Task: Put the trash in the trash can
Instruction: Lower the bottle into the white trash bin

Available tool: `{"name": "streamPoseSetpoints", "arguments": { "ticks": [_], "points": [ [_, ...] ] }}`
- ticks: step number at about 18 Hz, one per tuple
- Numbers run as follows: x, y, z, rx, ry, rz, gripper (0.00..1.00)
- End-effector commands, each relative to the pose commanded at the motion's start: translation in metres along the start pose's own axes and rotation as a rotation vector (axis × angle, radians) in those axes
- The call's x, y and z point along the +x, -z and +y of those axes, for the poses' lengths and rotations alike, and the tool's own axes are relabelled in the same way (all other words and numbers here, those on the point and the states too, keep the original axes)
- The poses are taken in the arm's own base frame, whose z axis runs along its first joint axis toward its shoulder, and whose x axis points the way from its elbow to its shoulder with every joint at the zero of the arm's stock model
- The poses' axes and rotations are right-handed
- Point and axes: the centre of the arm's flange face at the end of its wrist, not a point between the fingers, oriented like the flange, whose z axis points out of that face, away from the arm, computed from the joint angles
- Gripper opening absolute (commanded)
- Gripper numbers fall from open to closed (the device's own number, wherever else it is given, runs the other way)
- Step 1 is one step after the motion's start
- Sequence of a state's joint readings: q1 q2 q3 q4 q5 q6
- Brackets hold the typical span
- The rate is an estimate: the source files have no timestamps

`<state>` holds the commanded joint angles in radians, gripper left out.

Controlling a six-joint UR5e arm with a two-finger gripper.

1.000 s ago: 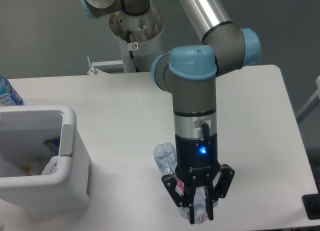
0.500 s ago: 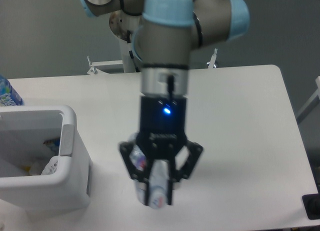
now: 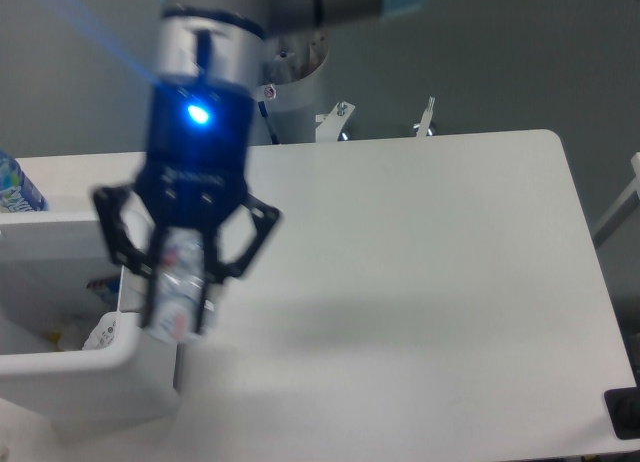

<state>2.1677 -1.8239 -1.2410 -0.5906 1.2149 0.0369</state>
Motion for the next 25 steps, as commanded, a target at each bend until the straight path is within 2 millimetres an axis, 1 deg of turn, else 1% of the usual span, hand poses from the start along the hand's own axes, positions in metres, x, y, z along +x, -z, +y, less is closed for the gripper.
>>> {"name": "streamPoseSetpoints", "arguments": {
  "ticks": [1,5,7,10,12,13,17,20,23,25],
  "points": [
    [0.004,-0.002,0.001,-0.004,-0.002,0.007,0.24],
    [0.031,-0.011,0.006,-0.014,-0.026,0.047,0.24],
    [0.039,-0.013,0.008,-0.019,-0.031,0.058,0.24],
    [0.037,-0.023,0.013,-0.032,-0.032,0.059,0.24],
    [0.035,-0.036,0.016,-0.044,-0.031,0.062,0.24],
    [0.035,-0.038,0.015,-0.043,-0.032,0.063,0.24],
    [0.034,-0.048,0.022,-0.061,-0.028,0.066,0.25],
    [0.039,-0.059,0.027,-0.072,-0.031,0.075,0.25],
    [0.040,-0.061,0.029,-0.077,-0.031,0.078,0.26],
    [0.051,-0.069,0.035,-0.092,-0.035,0.095,0.27]
  ]
}}
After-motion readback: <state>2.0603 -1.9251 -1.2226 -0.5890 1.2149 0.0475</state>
